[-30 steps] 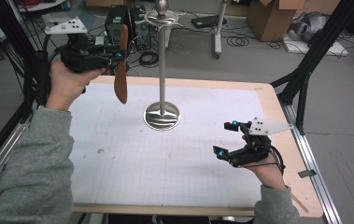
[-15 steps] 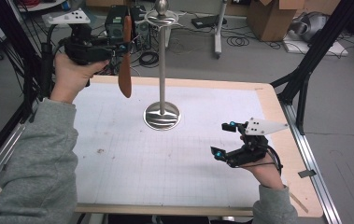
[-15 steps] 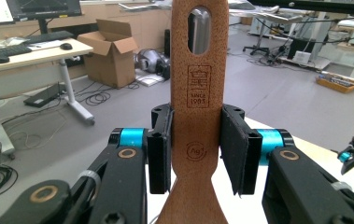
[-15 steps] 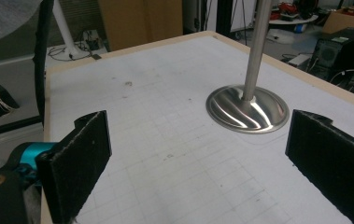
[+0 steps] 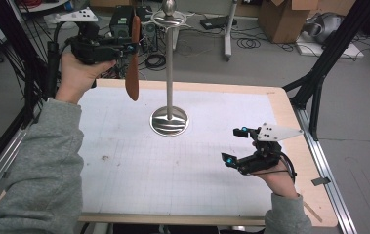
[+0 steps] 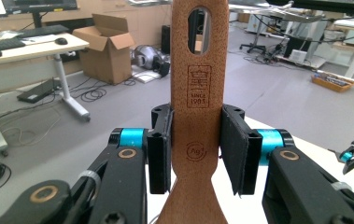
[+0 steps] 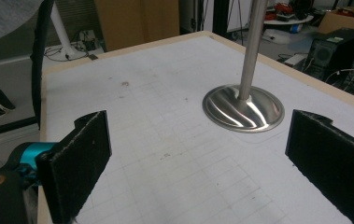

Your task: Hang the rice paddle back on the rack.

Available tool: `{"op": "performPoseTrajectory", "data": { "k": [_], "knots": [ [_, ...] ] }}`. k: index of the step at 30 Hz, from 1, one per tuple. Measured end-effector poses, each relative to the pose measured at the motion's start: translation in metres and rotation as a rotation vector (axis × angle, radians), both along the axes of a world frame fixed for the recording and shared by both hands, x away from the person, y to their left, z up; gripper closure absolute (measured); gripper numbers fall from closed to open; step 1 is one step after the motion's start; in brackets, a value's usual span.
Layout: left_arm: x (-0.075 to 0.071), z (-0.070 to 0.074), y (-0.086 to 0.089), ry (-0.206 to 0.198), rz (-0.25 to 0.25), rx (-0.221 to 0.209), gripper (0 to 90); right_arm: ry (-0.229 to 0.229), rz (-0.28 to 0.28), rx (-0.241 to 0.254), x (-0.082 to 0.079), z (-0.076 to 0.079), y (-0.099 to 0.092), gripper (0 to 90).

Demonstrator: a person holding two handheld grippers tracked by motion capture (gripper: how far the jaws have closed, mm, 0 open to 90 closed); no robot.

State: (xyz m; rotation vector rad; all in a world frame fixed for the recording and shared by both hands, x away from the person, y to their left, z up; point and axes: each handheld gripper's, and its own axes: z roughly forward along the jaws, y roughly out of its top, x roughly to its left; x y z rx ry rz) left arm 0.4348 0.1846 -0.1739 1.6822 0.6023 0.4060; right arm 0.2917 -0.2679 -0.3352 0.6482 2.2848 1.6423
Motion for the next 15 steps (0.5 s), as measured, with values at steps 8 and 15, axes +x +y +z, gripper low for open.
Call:
{"op": "performPoseTrajectory", "data": {
  "k": [8, 15],
  "knots": [
    [0.0018, 0.0049, -0.004, -0.012, -0.006, -0.009, 65.2, -0.001, -0.005, 0.002, 0.0002, -0.0001, -0.0007, 5.6],
    [0.0016, 0.0053, -0.0051, -0.011, -0.002, -0.013, 65.2, -0.007, -0.002, 0.002, 0.0001, 0.0, -0.0007, 5.6]
  ]
}}
